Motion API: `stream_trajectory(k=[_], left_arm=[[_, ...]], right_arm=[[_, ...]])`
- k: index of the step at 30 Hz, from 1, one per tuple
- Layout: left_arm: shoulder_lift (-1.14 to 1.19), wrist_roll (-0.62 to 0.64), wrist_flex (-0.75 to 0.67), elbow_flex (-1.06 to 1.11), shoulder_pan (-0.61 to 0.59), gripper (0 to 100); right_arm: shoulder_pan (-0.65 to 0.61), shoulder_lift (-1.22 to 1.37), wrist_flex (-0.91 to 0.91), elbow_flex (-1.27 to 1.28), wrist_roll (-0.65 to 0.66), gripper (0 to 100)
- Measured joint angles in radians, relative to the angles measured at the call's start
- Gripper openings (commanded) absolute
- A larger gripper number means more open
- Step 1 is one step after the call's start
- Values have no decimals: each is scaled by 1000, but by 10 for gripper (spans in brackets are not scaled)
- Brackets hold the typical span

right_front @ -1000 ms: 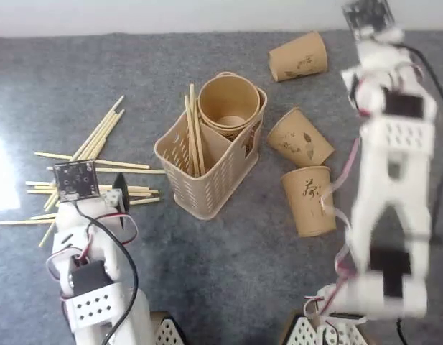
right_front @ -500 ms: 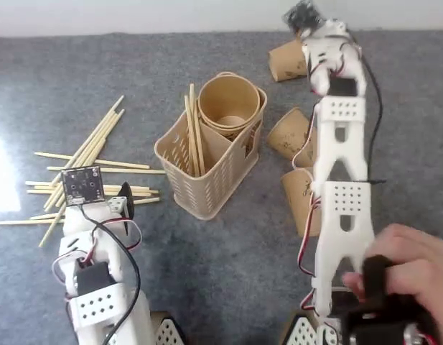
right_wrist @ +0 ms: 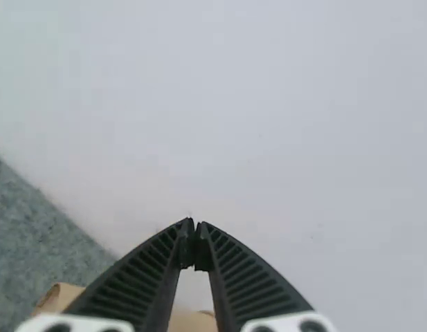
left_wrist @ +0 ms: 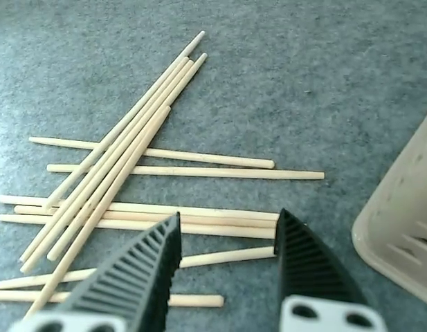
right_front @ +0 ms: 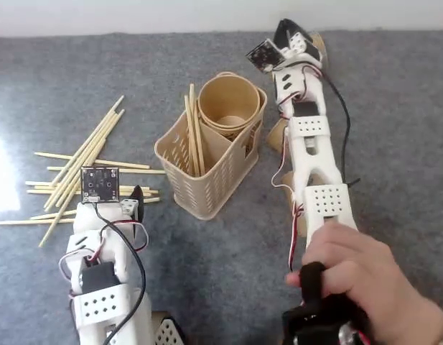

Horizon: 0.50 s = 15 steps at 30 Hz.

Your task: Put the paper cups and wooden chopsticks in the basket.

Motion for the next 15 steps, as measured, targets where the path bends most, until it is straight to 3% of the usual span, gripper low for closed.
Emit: stream_trajectory(k=[8, 15], left_arm=[[0, 0, 0, 0, 0, 209], [0, 0, 0, 0, 0, 209]], right_arm=[[26, -12, 124, 110, -114, 7], [66, -95, 229, 180, -124, 7]])
